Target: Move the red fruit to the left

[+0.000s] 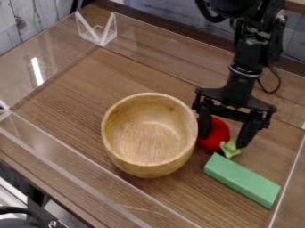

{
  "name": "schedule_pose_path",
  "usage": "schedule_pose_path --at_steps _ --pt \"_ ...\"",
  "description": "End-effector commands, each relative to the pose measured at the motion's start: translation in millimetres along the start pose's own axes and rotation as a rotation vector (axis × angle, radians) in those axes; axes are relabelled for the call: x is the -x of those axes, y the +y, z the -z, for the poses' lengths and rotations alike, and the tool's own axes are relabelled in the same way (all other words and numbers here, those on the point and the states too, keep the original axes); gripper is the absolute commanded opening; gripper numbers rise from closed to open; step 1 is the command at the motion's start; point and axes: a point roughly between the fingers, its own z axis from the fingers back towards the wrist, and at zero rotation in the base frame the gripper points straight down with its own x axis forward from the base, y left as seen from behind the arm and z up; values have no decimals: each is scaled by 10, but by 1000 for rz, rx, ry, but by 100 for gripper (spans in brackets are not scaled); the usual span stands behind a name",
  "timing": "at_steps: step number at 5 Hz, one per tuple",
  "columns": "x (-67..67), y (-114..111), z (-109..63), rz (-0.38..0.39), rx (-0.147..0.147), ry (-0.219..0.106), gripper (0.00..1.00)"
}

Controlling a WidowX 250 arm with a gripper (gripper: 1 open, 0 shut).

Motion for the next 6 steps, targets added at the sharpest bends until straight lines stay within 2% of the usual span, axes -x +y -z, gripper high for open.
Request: schedule_pose_path --at_steps 1,6 --pt "-127 -23 -38 -15 15 -45 100" --pt "-241 -14 103 -59 -17 -37 100"
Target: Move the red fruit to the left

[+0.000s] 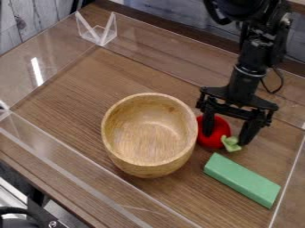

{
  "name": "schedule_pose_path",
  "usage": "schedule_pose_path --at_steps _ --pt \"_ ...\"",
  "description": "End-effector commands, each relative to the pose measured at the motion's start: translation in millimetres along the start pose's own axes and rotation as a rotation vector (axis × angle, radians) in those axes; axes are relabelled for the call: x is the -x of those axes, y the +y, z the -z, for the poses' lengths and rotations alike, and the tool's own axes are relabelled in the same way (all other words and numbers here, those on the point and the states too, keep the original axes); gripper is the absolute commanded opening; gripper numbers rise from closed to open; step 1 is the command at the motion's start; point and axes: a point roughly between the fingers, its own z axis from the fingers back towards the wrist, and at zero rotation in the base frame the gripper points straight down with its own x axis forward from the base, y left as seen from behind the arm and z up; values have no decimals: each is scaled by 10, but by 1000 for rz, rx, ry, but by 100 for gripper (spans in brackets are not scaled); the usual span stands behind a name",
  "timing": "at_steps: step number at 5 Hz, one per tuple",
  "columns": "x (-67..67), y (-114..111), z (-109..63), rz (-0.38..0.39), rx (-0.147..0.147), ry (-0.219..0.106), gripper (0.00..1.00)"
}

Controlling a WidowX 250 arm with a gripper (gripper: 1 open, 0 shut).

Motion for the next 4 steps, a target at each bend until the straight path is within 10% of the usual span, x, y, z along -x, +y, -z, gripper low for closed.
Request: schedule_pose_path --at_steps 1,2,3,4 --pt "-106 17 37 -17 2 -21 0" --pt "-112 22 45 -26 0 -20 0" --pt "-86 16 30 -36 2 -13 100" --pt "-88 22 20 -37 3 -14 0"
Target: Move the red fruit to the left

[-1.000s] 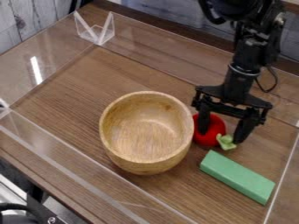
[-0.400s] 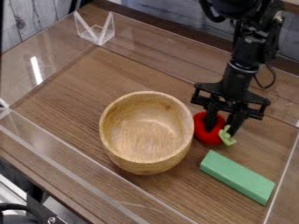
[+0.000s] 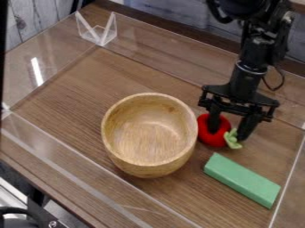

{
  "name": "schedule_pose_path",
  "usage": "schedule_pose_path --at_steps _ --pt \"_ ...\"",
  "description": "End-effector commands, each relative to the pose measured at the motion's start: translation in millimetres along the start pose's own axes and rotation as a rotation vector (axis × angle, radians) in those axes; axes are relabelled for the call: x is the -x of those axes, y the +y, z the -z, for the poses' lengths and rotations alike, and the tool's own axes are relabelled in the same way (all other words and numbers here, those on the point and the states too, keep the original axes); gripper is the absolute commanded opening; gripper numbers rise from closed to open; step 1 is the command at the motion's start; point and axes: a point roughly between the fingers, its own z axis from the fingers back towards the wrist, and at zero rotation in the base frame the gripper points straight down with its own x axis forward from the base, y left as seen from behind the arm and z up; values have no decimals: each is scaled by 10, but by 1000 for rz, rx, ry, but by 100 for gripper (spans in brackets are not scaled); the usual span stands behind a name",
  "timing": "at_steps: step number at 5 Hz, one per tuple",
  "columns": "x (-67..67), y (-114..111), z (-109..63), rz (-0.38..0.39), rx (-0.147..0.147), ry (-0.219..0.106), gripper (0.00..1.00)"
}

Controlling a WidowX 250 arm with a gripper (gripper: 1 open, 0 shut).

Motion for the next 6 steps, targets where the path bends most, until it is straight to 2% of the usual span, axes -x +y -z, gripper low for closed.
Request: schedule_pose_path --at_steps 1,3,4,5,6 --pt "-32 46 -79 1 18 -16 0" --pt "-19 177 -607 17 105 -56 0" --pt "-69 389 -887 4 153 -68 0" --pt "-139 610 -1064 -12 185 -75 0" --pt "-105 608 -1092 -3 199 -68 0"
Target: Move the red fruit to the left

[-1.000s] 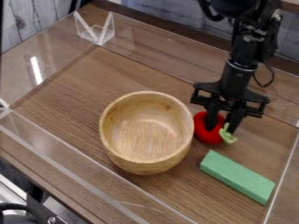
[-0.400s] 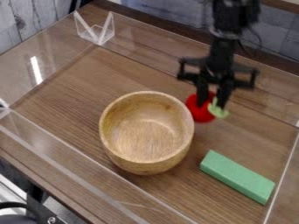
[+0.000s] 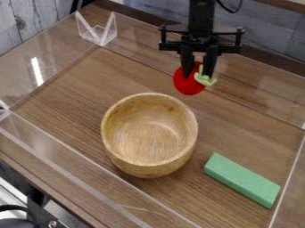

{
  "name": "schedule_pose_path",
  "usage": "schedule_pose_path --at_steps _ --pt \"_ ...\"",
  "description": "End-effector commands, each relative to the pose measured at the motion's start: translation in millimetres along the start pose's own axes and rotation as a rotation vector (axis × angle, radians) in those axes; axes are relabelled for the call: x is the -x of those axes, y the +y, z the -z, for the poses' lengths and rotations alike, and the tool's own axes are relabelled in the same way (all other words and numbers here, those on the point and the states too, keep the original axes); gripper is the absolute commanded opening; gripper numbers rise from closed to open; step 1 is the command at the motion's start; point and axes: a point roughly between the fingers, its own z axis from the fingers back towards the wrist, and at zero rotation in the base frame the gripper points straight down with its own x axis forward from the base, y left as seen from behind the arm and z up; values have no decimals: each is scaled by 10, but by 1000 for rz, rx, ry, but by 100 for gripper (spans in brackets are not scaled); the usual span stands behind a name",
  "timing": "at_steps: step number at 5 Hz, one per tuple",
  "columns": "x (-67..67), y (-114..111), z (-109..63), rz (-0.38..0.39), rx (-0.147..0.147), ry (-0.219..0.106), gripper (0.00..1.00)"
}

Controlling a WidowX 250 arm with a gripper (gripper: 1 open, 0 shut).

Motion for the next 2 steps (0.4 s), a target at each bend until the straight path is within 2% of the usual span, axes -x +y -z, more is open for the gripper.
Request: schedule_pose_path --at_steps 1,2 --pt "13 -10 -347 11 47 -87 0" --pt "64 2 -377 19 58 -85 0"
